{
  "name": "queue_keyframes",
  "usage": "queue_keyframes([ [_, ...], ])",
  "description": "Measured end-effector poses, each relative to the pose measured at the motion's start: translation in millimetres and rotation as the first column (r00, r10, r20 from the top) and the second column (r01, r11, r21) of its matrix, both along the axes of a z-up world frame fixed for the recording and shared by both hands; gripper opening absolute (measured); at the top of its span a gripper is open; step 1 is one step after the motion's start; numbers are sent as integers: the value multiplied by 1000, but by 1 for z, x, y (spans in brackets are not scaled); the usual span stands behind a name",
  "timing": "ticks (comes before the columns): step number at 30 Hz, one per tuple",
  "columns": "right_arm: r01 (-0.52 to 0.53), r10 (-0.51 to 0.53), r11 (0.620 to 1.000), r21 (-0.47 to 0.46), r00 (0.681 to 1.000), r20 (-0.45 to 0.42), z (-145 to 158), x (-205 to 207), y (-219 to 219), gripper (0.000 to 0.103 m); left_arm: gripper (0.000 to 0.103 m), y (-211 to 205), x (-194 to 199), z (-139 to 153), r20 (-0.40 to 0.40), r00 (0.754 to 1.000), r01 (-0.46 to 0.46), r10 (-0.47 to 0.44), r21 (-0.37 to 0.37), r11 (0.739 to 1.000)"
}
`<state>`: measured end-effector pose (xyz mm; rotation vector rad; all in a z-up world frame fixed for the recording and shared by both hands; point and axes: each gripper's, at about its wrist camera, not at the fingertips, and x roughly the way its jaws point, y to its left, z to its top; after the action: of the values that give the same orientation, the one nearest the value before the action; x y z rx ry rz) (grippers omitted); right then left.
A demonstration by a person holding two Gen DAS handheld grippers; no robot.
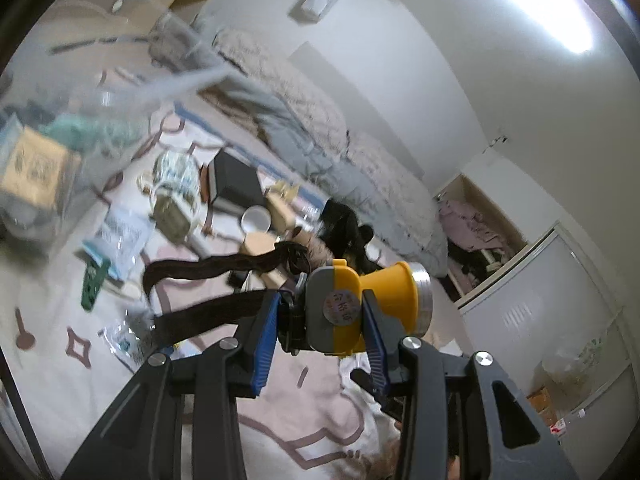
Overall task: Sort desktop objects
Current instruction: 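Lift the headlamp with the left tool while the right tool lifts the white ring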
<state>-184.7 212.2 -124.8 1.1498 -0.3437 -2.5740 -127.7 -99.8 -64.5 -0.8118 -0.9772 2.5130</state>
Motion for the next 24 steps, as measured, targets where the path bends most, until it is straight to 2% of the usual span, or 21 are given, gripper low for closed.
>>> queue_keyframes([
  [11, -13, 12, 1000, -8, 997, -82, 45, 6, -13, 84, 39, -9, -11, 56, -94, 996, 4, -7, -37, 999],
  [15, -26, 24, 999, -22, 995, -100, 59, 8, -19, 84, 39, -13, -17, 71, -116, 993, 2, -5, -25, 1000],
  [20, -48, 44, 998, -27, 992, -119, 76, 10, -26, 84, 39, -28, -22, 89, -143, 989, -21, 21, 2, 1000],
  [24, -75, 71, 997, -31, 989, -129, 92, 10, -33, 84, 39, -48, -27, 107, -166, 984, -69, 66, -14, 998],
])
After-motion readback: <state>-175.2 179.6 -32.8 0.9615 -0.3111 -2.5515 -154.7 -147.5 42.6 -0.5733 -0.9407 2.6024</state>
